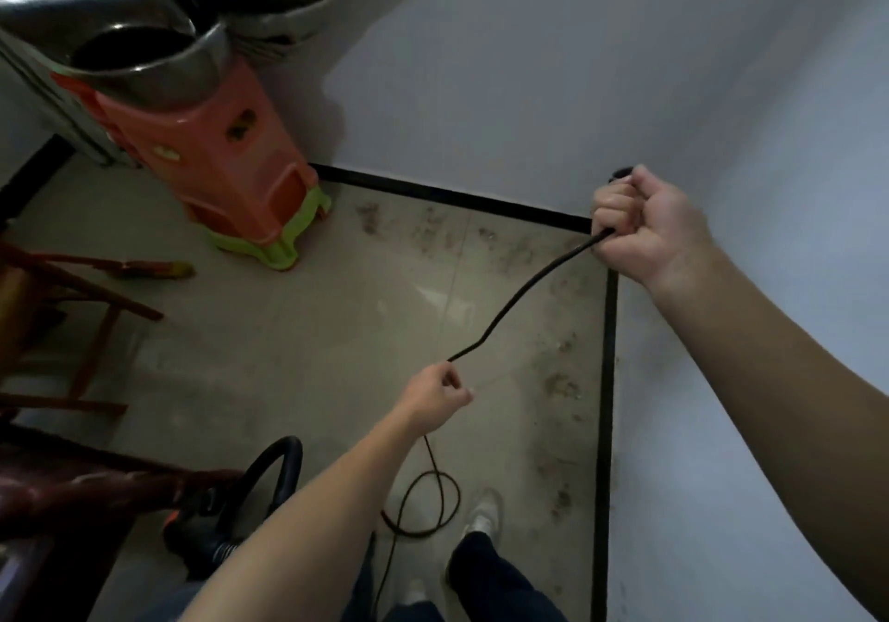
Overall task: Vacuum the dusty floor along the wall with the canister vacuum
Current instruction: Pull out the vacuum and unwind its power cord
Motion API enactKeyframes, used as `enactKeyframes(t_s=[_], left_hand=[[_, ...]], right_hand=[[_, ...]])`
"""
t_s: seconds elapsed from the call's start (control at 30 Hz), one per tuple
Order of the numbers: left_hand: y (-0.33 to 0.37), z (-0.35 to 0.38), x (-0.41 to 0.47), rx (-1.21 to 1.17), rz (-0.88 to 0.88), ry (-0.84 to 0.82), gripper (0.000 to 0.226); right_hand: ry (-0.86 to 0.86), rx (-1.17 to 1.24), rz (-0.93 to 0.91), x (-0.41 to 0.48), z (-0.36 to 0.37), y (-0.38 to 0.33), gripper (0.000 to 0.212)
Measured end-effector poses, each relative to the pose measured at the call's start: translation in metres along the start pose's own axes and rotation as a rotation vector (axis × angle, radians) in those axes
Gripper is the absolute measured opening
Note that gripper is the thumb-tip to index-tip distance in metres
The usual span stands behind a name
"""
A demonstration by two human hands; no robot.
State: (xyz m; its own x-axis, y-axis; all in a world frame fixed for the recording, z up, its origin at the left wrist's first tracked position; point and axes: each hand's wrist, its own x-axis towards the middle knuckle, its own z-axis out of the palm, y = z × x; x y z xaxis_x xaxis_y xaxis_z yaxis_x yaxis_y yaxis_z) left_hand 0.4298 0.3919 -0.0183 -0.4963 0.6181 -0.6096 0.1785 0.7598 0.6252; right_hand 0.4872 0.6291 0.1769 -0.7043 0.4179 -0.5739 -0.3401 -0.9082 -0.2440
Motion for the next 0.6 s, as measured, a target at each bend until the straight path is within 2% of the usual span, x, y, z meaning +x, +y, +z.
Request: enactKeyframes(t_s=[0.1,0.17,0.23,0.33,0.37,0.47,0.53,0.6], left_hand=[[0.043,-0.011,0.021,-0.053,0.056,-0.002,0.088],[0.079,-0.013,0.033,-0.090,0.112,-0.006,0.098],[0.110,-0.017,0.046,-0.141,0.122,0.022,0.086],[0.142,-0.034,0.065,-0.108,0.152,0.097,0.043],[0.151,-0.041,0.070,-0.083,0.185,0.111,0.036],[0.174,-0.059,0.084,-0.220,0.213,0.021,0.034],[0.188,-0.069,0.094,-0.362,0.135,-0.138,0.039],[0.199,-0.080,0.109,-0.394,0.047,-0.288,0.053]], right_hand=[[-0.050,0.064,-0.026,0.013,0.023,-0.031,0.049],[-0.107,0.105,-0.026,0.022,0.041,-0.043,0.048],[-0.152,0.146,-0.025,0.027,0.057,-0.054,0.049],[-0.182,0.171,-0.048,0.030,0.077,-0.075,0.053],[-0.189,0.174,-0.058,0.030,0.083,-0.083,0.054],[-0.224,0.202,-0.078,0.037,0.097,-0.105,0.055],[-0.240,0.211,-0.101,0.048,0.106,-0.117,0.057],[-0.238,0.217,-0.138,0.064,0.112,-0.126,0.060]])
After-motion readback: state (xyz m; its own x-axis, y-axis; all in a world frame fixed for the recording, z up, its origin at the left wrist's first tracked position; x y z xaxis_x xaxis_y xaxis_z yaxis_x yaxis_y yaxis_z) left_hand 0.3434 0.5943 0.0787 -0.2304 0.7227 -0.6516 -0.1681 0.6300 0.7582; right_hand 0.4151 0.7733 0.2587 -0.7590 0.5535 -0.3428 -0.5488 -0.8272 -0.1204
